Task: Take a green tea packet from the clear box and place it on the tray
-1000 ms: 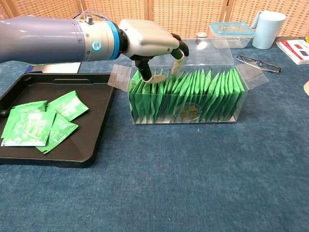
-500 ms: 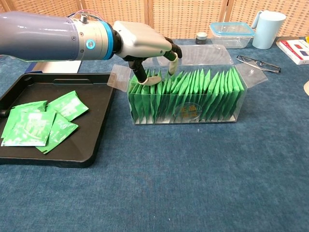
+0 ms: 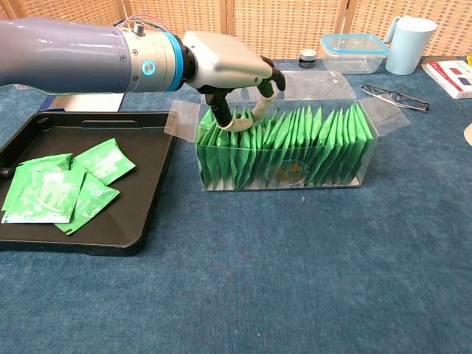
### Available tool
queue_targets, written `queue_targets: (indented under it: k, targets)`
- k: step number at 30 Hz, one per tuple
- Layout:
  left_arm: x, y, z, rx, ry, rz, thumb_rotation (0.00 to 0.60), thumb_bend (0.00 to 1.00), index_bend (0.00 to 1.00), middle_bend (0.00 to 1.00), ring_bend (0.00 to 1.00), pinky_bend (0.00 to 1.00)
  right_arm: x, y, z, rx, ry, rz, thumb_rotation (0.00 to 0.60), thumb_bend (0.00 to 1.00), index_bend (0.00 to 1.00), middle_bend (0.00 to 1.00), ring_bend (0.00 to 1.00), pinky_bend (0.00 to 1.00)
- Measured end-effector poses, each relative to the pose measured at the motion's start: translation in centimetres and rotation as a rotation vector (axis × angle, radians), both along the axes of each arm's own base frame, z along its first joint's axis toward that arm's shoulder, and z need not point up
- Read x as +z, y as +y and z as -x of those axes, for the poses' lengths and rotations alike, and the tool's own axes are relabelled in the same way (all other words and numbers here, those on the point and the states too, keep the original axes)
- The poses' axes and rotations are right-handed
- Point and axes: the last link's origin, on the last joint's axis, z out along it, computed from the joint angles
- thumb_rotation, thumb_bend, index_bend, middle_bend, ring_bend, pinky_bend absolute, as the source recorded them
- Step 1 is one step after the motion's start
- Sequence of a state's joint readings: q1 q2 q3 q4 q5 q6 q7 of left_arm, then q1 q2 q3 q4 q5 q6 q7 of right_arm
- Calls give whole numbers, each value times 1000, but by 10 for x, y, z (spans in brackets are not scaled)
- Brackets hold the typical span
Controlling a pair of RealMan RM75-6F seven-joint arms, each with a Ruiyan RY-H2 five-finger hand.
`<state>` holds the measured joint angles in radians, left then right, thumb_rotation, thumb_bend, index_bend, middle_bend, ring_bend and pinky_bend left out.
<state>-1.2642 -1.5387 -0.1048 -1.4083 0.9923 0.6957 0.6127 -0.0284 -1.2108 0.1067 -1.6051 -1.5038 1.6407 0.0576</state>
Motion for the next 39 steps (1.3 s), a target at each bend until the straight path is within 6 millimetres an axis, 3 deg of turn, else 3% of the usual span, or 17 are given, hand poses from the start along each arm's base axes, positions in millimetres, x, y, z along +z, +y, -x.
queue_targets:
  k: [20,31,39]
  targets:
    - [12,7,-6,18,-98,-24,565,443,549,173,33,201,0,-1,-1,4,2,5,284,583,0,87,92,166]
    - [54,10,-18,-4,-259,-74,570,443,550,174,33,201,0,-5,-5,18,4,4,283,583,0,87,92,166]
    - [96,6,-7,14,-353,-121,578,443,550,180,34,201,-1,-9,-8,32,3,-4,283,583,0,87,91,166]
